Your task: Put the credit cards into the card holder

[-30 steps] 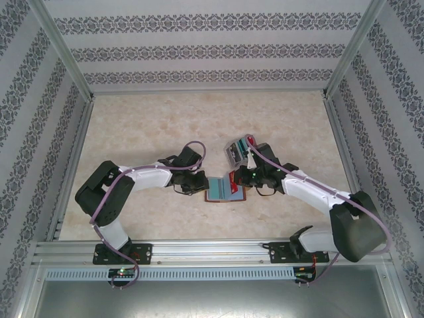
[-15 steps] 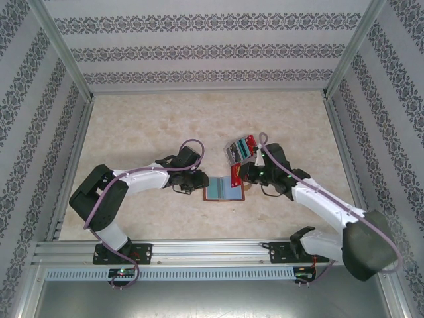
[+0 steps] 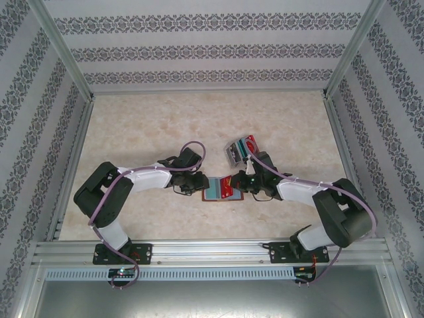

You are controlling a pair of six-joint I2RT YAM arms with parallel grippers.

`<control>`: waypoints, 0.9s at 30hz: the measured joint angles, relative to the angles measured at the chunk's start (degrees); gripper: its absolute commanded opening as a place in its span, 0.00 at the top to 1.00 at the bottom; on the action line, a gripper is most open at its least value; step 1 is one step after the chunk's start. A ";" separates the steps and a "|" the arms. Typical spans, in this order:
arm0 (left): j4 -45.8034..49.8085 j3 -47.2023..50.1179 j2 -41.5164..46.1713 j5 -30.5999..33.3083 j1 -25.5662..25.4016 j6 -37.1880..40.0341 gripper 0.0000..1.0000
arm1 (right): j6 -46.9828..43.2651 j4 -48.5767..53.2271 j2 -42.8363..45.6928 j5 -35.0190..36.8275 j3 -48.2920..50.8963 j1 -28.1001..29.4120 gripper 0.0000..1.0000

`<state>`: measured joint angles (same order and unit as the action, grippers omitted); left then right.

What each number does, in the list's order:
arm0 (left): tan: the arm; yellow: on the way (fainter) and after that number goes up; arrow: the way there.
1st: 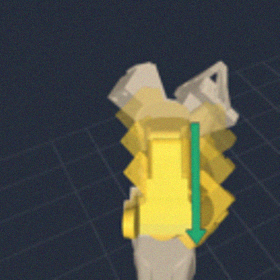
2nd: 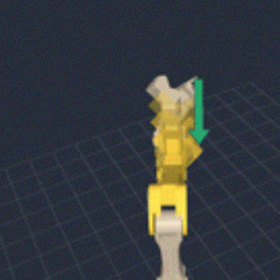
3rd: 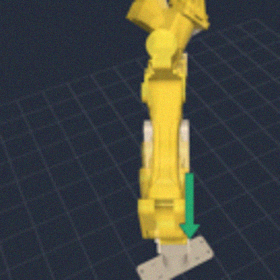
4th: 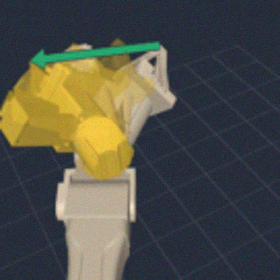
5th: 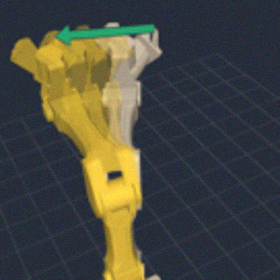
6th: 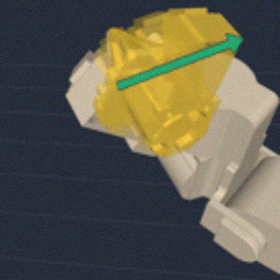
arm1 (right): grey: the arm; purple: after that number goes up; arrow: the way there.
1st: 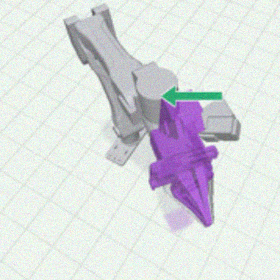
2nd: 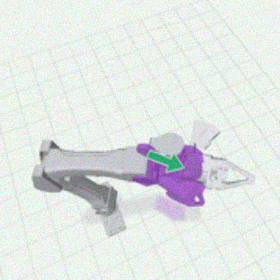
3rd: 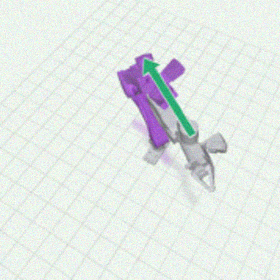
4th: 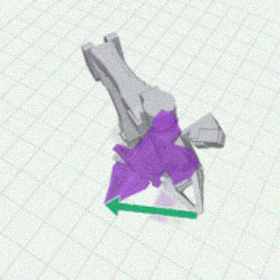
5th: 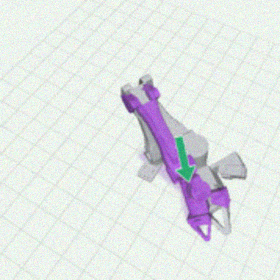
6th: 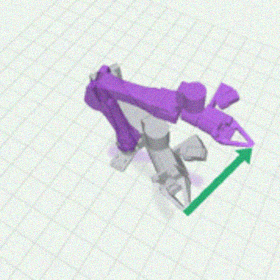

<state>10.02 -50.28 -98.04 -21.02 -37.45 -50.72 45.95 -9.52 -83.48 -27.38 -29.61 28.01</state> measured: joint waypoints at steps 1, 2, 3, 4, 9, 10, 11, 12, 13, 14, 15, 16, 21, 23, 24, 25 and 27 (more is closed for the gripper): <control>0.04 -0.04 -0.17 0.00 0.04 0.00 0.77 | 0.20 -0.81 -0.52 -0.28 0.07 0.00 1.00; 0.09 -0.11 -0.20 -0.07 0.07 0.00 0.78 | 0.28 -1.68 -0.98 -0.50 0.13 -0.02 1.00; 0.09 -0.13 -0.20 -0.04 0.07 0.02 0.79 | 0.46 -2.58 -1.36 -0.59 0.24 -0.07 1.00; 0.11 -0.15 -0.20 -0.04 0.07 0.02 0.80 | 0.66 -3.48 -1.44 -0.59 0.46 -0.13 1.00; 0.13 -0.26 -0.24 0.07 0.07 0.02 0.80 | 0.83 -5.55 -1.84 -1.07 0.90 -0.13 1.00; 0.11 -0.31 -0.28 0.02 0.07 0.00 0.80 | 0.87 -6.25 -2.34 -1.27 0.87 -0.15 1.00; -0.02 -0.44 -0.42 -0.15 0.04 0.02 0.80 | 0.98 -6.88 -2.99 -1.64 0.87 -0.09 1.00; 0.02 -0.63 -0.61 -0.35 0.04 0.02 0.80 | 1.33 -7.56 -3.78 -1.86 0.90 0.02 1.00; 0.02 -0.63 -0.66 -0.50 0.07 0.02 0.80 | 1.84 -8.20 -4.37 -2.05 0.92 -0.07 1.00; 0.02 -0.68 -0.66 -0.52 0.07 0.02 0.80 | 2.03 -8.66 -4.63 -2.12 0.98 -0.15 1.00; 0.04 -0.70 -0.66 -0.57 0.07 0.02 0.81 | 2.29 -9.14 -4.72 -2.14 1.16 -0.13 1.00; 0.04 -0.70 -0.70 -0.57 0.07 0.02 0.80 | 2.40 -9.38 -4.70 -2.16 1.25 -0.11 1.00; 0.02 -0.70 -0.70 -0.59 0.07 0.00 0.80 | 2.38 -9.79 -4.66 -1.99 1.46 -0.09 1.00; 0.02 -0.70 -0.70 -0.59 0.07 0.02 0.80 | 2.32 -10.05 -4.72 -2.03 1.62 0.07 1.00; 0.02 -0.70 -0.70 -0.59 0.04 0.00 0.81 | 2.25 -10.10 -4.83 -2.01 1.60 0.31 1.00; 0.00 -0.72 -0.72 -0.57 0.07 0.00 0.81 | 2.10 -10.27 -5.09 -2.12 1.53 0.70 1.00; 0.02 -0.85 -0.76 -0.55 0.07 0.07 0.83 | 1.99 -10.21 -5.62 -2.32 1.27 1.16 1.00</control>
<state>10.04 -51.13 -98.80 -21.56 -37.39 -50.65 47.94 -19.73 -89.10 -29.69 -28.34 29.17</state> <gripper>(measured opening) 0.180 0.038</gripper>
